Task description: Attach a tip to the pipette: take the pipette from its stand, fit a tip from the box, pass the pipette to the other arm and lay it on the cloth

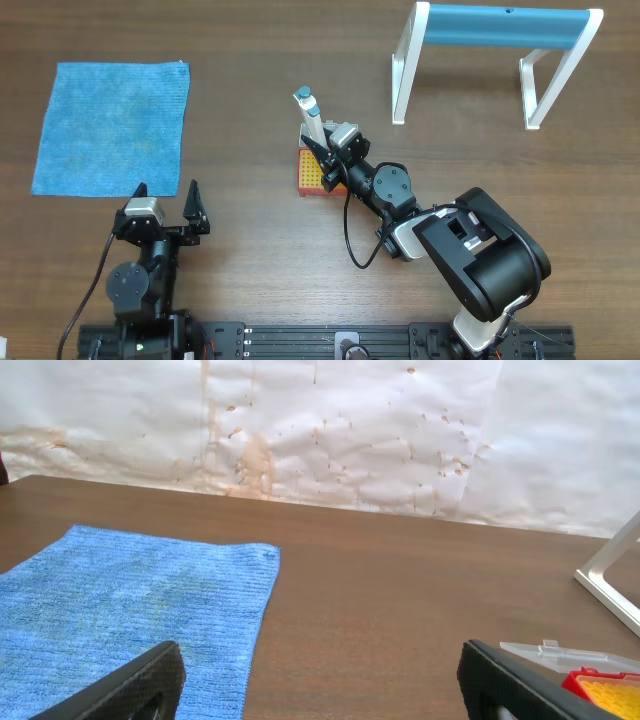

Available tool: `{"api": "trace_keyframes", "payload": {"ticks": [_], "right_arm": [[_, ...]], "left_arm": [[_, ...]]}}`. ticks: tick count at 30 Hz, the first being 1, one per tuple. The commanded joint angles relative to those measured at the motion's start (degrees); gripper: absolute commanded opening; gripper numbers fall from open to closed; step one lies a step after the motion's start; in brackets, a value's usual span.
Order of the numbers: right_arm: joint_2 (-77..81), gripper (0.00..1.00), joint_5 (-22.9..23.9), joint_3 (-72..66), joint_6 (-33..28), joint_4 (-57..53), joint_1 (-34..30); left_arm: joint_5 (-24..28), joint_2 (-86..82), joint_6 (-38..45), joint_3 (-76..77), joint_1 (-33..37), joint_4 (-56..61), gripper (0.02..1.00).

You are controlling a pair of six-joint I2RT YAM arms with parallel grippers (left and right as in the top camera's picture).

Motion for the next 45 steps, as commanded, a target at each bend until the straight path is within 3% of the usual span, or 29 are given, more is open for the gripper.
{"api": "trace_keyframes", "payload": {"ticks": [1, 45], "right_arm": [[-1.33, 0.080, 0.79, 0.44, -0.83, 0.26, -0.17], [-0.22, 0.080, 0.76, 1.99, -0.81, -3.06, -0.59]], "left_arm": [[-0.46, -0.44, -0.48, -0.24, 0.28, -0.22, 0.882], [-0.46, -0.42, -0.48, -0.24, 0.28, -0.22, 0.882]]}}
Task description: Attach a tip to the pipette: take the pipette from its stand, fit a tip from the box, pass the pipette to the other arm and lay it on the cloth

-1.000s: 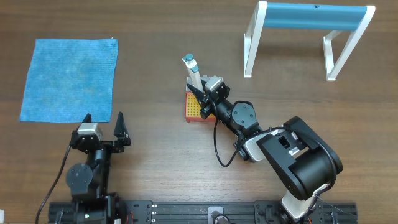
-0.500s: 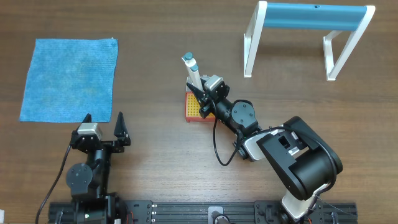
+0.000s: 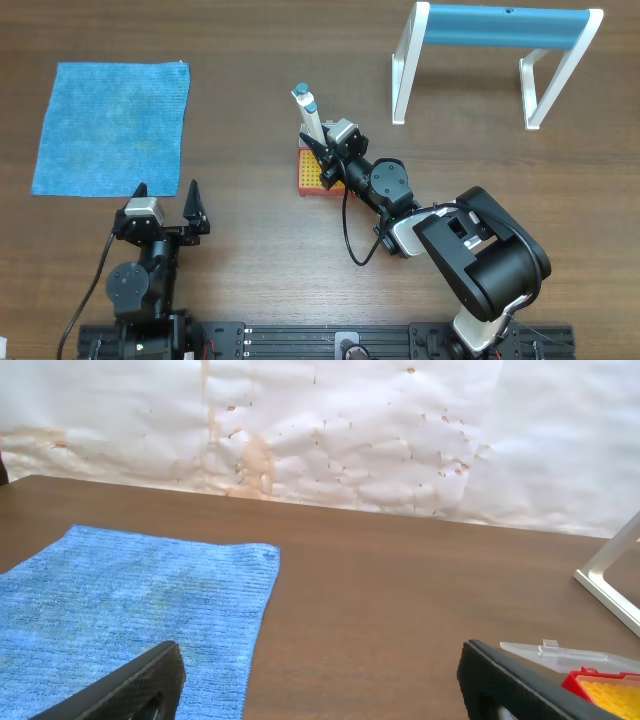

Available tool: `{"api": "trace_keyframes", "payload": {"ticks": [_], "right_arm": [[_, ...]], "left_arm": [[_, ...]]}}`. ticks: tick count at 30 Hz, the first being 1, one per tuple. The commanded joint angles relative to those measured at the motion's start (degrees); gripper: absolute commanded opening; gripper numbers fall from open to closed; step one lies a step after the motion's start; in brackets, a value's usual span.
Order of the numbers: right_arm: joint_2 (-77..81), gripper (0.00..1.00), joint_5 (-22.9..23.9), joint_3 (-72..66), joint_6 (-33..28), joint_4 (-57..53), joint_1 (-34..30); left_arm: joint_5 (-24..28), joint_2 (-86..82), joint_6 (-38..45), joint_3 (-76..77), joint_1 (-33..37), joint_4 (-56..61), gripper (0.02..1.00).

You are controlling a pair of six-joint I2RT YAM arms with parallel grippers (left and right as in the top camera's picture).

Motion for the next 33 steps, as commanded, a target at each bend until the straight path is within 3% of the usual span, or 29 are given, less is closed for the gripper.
{"api": "trace_keyframes", "payload": {"ticks": [1, 33], "right_arm": [[-0.20, 0.080, 0.76, 0.48, -0.81, -0.02, -0.55], [2.19, 0.080, 0.76, 1.99, -0.81, 0.11, -1.07]], "left_arm": [[-0.46, -0.42, -0.48, -0.24, 0.28, -0.22, 0.882], [-0.46, -0.44, -0.48, -0.24, 0.28, -0.22, 0.882]]}}
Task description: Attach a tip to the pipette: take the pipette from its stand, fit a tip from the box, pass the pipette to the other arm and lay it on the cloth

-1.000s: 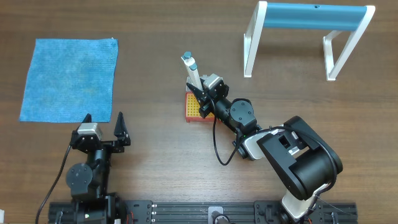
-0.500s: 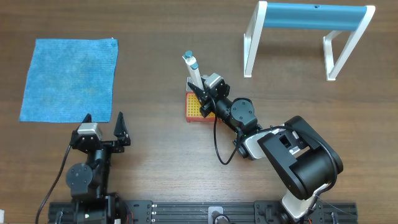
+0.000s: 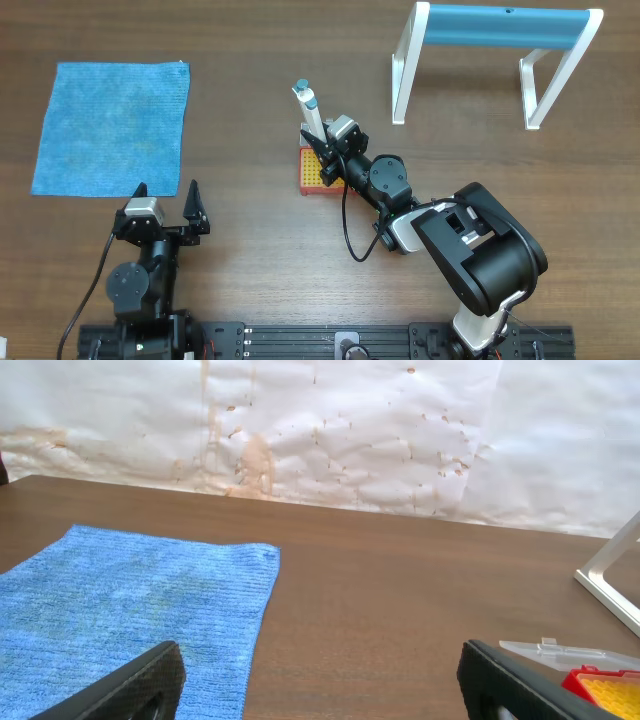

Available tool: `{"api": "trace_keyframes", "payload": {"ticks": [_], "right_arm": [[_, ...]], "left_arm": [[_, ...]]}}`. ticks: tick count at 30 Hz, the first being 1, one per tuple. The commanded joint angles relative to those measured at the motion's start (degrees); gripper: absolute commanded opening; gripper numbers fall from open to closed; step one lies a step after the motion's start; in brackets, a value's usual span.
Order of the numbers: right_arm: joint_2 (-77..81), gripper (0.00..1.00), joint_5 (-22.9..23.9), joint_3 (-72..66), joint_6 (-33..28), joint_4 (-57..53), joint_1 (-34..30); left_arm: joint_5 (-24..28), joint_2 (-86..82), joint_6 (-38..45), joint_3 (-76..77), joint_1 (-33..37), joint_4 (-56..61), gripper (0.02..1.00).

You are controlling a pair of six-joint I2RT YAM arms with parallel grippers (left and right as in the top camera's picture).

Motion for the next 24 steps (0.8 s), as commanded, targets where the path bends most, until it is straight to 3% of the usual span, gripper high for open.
{"api": "trace_keyframes", "payload": {"ticks": [1, 24], "right_arm": [[0.79, 0.080, 0.76, 0.44, -0.83, 0.50, -0.35], [6.23, 0.080, 0.74, -4.96, -0.83, 5.31, -0.35]], "left_arm": [[-0.48, -0.42, -0.48, -0.24, 0.28, -0.22, 0.882], [-0.48, -0.44, -0.48, -0.24, 0.28, -0.22, 0.882]]}}
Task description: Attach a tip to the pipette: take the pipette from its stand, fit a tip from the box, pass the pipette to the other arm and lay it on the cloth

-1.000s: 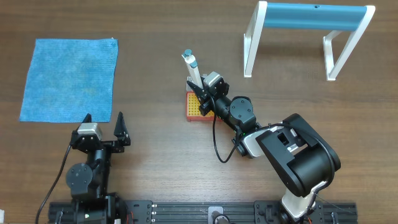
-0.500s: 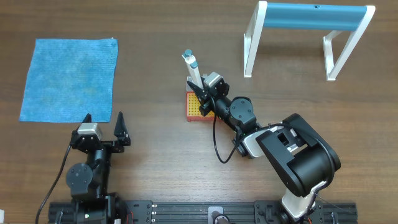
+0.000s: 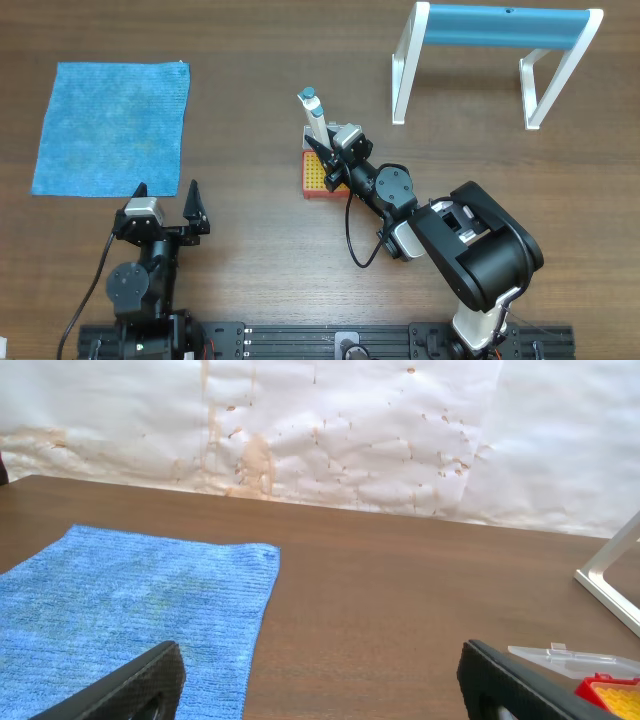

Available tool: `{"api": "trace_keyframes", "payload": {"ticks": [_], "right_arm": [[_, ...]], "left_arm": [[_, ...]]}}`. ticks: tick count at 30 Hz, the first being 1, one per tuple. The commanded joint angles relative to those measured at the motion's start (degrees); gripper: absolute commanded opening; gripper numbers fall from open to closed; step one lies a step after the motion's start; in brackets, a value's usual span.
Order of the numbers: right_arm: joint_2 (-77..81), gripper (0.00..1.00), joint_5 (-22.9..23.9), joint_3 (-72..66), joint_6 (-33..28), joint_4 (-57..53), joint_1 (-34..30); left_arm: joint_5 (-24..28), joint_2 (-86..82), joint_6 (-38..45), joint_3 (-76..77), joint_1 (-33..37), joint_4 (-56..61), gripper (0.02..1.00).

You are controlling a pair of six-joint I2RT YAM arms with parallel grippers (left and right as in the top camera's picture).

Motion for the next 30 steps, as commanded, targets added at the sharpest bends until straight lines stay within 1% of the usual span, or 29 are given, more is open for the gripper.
{"api": "trace_keyframes", "payload": {"ticks": [1, 14, 21, 30], "right_arm": [[4.79, 0.080, 0.72, -1.53, -0.81, -1.92, -0.33], [4.68, 0.080, 0.72, -1.05, -0.81, -1.90, -0.33], [-1.46, 0.080, 0.74, 2.86, -0.81, -2.14, -0.33], [-10.43, 0.080, 0.74, 3.45, -0.83, -3.41, -0.33]], "left_arm": [[-0.46, -0.42, -0.48, -0.24, 0.28, -0.22, 0.882], [-0.46, -0.42, -0.48, -0.24, 0.28, -0.22, 0.884], [-0.46, -0.44, -0.48, -0.24, 0.28, -0.22, 0.882], [-0.46, -0.42, -0.48, -0.24, 0.28, -0.22, 0.884]]}}
